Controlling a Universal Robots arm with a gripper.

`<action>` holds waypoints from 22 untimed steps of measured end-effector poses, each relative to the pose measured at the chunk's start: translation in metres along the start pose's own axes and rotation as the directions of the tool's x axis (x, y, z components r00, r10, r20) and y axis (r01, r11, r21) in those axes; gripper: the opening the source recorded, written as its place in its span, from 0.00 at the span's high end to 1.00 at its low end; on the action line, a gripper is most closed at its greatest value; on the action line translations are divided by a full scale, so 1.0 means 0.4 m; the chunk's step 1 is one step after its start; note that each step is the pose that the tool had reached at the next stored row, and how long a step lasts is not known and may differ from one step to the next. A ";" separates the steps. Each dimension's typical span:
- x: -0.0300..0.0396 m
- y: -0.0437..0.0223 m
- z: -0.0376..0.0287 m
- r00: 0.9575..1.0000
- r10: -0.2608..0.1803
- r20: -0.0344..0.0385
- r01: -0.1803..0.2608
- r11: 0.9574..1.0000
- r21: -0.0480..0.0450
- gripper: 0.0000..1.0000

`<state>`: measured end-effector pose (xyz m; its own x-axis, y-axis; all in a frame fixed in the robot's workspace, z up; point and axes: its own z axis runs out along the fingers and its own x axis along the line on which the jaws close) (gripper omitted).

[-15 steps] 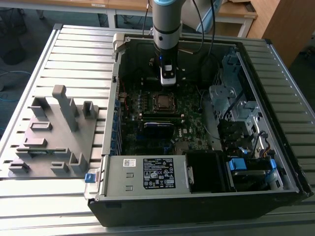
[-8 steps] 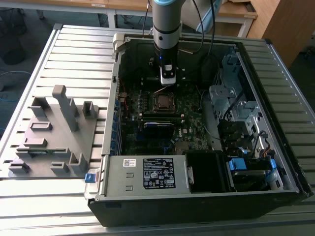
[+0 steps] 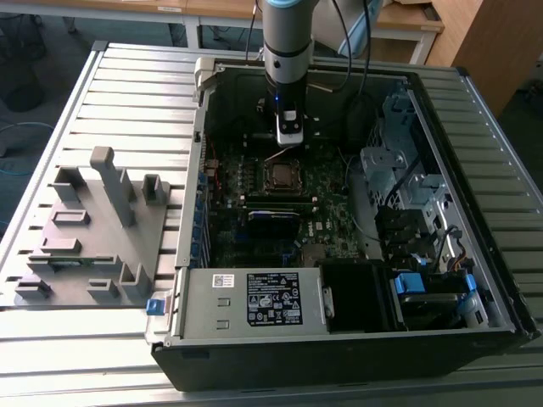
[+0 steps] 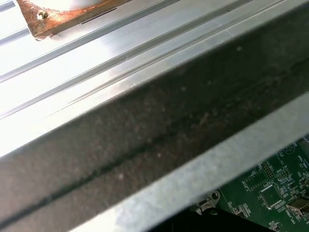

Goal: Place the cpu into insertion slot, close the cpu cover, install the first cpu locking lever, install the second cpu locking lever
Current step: 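Install the first cpu locking lever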

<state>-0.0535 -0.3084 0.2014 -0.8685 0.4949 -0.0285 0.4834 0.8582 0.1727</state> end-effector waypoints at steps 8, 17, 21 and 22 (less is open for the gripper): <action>-0.001 0.006 -0.033 1.000 0.000 0.000 0.000 1.000 0.000 0.90; -0.002 0.011 -0.063 1.000 0.000 0.000 0.000 1.000 0.000 0.90; -0.002 0.012 -0.069 1.000 0.000 0.000 0.000 1.000 0.000 0.90; -0.002 0.012 -0.069 1.000 0.000 0.000 0.000 1.000 0.000 0.90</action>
<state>-0.0535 -0.3084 0.2294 -0.8685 0.4948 -0.0287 0.4832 0.8582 0.1732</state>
